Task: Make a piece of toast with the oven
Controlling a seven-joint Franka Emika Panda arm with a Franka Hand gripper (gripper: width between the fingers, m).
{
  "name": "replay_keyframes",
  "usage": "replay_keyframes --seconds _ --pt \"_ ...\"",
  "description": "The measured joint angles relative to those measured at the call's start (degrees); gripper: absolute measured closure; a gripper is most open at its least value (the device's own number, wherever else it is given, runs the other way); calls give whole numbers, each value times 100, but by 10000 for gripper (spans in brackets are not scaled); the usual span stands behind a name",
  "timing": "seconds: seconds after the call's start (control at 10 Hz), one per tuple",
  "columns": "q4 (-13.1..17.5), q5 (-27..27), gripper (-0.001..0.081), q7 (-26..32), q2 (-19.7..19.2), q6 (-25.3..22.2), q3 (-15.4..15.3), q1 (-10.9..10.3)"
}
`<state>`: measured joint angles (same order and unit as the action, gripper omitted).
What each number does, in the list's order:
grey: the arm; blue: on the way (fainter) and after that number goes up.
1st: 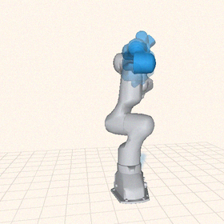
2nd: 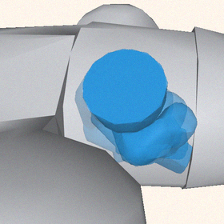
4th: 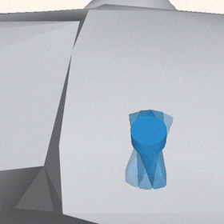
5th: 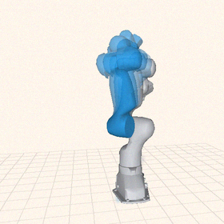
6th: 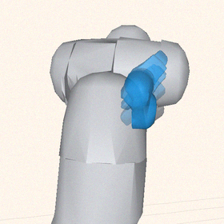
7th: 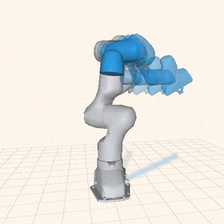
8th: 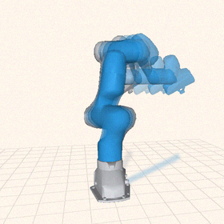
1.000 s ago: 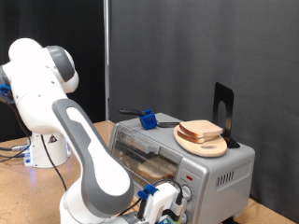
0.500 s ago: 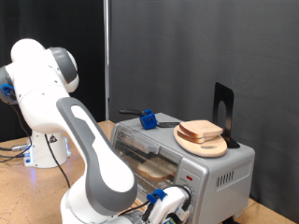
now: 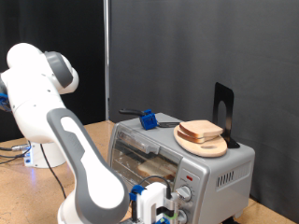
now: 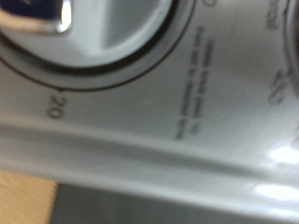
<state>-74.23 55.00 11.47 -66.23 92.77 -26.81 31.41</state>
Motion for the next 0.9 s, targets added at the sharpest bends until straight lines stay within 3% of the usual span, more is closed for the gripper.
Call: replay_keyframes --seconds 0.2,0.3,0.4,0.5,0.6,0.7,0.8,0.9 --pt "17 26 806 1256 -134 -21 -127 104" --pt "17 27 691 1932 -204 -21 -149 132" --pt "22 28 691 2571 -274 -26 -203 175" --pt "23 28 514 3216 -334 -54 -242 220" --pt "31 28 514 3831 -381 -105 -285 263" --pt "46 28 312 4481 -436 -187 -329 308" --pt "31 28 189 4074 -446 -177 -277 315" --pt "28 28 189 3335 -420 -165 -193 302"
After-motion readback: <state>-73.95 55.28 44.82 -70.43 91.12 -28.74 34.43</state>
